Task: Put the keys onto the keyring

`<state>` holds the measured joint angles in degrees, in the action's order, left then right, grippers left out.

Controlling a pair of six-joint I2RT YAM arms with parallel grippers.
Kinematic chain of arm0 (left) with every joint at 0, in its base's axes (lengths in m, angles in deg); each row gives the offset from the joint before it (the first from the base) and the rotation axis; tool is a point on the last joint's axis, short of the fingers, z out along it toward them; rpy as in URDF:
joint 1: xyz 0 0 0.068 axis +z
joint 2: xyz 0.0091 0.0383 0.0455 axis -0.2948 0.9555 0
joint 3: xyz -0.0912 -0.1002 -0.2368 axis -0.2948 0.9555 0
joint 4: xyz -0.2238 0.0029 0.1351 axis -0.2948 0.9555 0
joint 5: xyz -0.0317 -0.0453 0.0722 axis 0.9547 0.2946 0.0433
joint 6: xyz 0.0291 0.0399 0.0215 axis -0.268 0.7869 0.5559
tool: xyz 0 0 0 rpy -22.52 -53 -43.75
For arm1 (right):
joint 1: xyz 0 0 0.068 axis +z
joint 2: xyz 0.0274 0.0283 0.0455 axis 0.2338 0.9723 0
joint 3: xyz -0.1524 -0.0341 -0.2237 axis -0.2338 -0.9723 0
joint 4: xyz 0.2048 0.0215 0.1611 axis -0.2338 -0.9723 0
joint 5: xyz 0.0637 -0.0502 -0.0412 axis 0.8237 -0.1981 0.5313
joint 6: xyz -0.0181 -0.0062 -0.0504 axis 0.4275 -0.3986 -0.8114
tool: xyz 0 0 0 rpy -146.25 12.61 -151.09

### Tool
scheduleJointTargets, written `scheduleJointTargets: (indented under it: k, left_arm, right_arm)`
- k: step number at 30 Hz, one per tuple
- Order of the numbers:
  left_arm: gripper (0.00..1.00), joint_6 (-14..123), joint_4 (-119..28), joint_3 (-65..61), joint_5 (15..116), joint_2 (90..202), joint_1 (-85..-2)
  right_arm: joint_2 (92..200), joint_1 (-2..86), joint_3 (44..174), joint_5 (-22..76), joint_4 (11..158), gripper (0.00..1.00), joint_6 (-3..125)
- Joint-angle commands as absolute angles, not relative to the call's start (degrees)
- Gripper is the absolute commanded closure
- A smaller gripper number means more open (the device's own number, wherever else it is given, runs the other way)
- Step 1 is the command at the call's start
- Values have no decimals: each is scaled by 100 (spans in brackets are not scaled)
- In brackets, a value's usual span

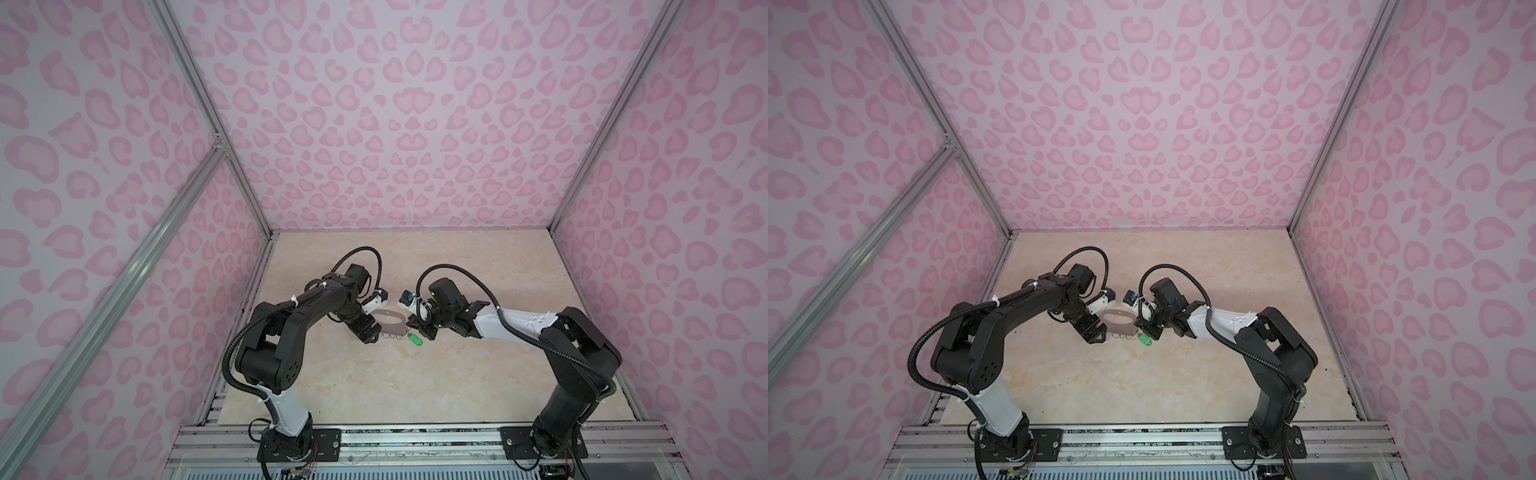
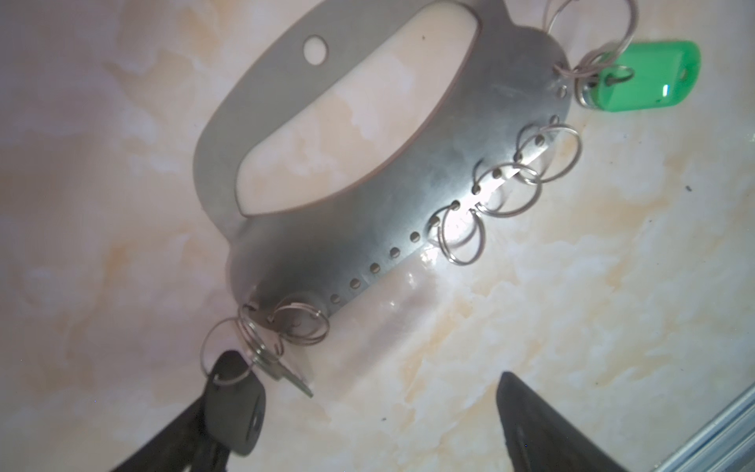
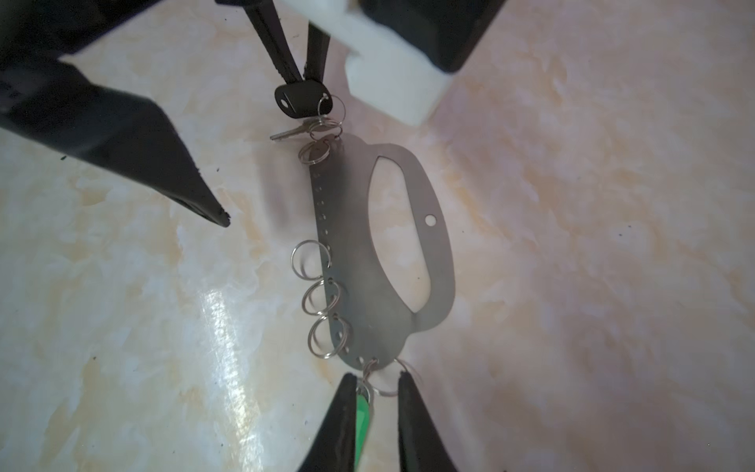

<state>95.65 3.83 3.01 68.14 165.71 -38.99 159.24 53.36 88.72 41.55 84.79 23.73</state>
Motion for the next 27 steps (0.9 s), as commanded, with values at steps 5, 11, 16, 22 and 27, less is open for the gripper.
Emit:
scheduleJointTargets:
  k: [5, 11, 16, 22, 27]
  left_arm:
    - [2, 9580, 485, 225, 6822, 16626, -3894]
    - [3, 9583, 496, 243, 6806, 16649, -3896]
    - [3, 9596, 501, 243, 6727, 16651, -3894]
    - [3, 9574, 425, 234, 6516, 16533, -3890]
    - [3, 9531, 349, 268, 6236, 16393, -3867]
  right_arm:
    - [16495, 5522, 9280, 4031, 8578, 79, 2079]
    - [16916, 5765, 9556, 3533, 8518, 79, 1707]
    - [17270, 5882, 9967, 3082, 7763, 82, 1322]
    - [17624, 6048, 10388, 2857, 6703, 88, 695]
    - [17788, 6168, 10436, 2735, 6379, 95, 538]
